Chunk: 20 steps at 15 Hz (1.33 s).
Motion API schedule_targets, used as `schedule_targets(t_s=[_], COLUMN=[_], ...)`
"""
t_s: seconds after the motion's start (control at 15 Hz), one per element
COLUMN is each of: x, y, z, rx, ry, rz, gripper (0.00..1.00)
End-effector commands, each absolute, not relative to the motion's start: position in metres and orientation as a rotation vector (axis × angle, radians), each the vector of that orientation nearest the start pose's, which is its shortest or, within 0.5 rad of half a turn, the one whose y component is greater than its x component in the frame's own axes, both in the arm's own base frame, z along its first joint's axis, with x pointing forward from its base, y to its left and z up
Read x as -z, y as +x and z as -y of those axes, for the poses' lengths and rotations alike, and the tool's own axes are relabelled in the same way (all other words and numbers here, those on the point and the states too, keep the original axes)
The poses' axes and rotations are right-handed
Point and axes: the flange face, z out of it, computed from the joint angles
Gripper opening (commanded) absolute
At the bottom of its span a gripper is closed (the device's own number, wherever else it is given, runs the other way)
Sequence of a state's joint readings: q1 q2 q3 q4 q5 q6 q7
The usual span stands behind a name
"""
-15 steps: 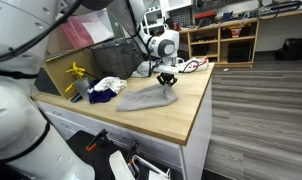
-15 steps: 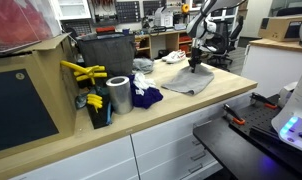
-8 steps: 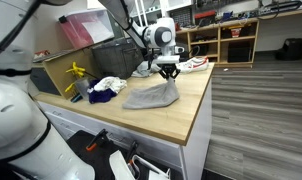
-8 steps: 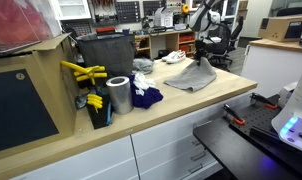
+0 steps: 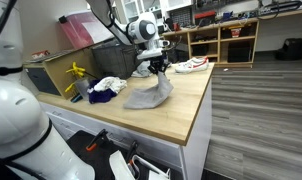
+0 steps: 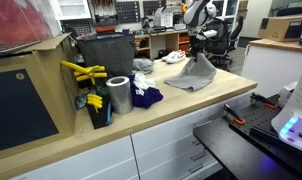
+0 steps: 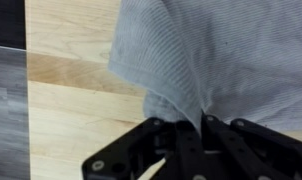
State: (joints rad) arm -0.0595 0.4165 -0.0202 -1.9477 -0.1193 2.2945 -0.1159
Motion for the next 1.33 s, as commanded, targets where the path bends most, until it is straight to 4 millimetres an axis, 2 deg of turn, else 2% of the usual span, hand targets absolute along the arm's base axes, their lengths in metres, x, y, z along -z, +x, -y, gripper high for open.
schedule_targets(t_s=[0.0,0.4,0.73,1.07,1.27], x=[-0.270,-0.267,-0.256,-0.243,-0.230], y=[0.589,0.582,0.572,0.548,0.523], z=[0.012,-0.055,-0.095,-0.133,-0.149], rx=[-0.095,-0.040,-0.047,-0.096,-0.140], ry=[-3.280,-3.297,-3.296,-3.290,-3.284], rz=[0.125,0.058,0.074,0.217,0.300], gripper=[0.01,0.01,0.01,0.01,0.01])
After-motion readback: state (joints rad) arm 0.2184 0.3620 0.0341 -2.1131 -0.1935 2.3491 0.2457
